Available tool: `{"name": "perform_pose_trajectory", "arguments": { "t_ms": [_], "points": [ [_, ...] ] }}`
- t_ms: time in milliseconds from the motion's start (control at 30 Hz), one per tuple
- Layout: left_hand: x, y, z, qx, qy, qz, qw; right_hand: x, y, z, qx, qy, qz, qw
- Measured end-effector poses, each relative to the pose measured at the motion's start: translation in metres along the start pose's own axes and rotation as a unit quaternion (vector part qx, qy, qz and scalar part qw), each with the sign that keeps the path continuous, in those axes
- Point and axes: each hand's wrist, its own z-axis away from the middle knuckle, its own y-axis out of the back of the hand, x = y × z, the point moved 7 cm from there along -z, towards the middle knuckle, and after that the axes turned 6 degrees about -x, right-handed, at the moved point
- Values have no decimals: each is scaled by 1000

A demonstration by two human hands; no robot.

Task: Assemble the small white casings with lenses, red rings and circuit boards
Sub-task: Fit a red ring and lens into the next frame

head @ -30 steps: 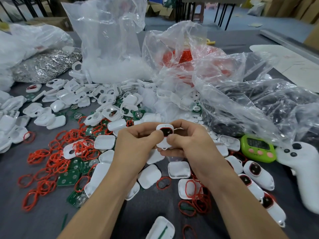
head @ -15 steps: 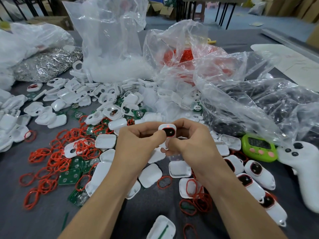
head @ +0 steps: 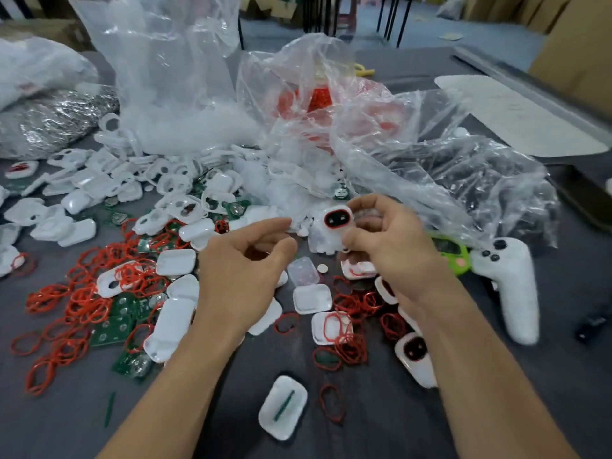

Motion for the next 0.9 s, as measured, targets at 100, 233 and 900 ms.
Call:
{"name": "perform_pose_trajectory", "arguments": {
  "t_ms": [100, 233, 900],
  "points": [
    [11, -9, 11, -18, -49, -69, 996, -11, 51, 32, 63, 8, 97, 993],
    [23, -28, 27, -46, -106, -168, 979, 1, 82, 70, 94, -36, 253, 962],
    [-9, -28, 0, -116, -126, -398, 901, -13, -8, -33, -63, -27, 538, 840]
  ]
}}
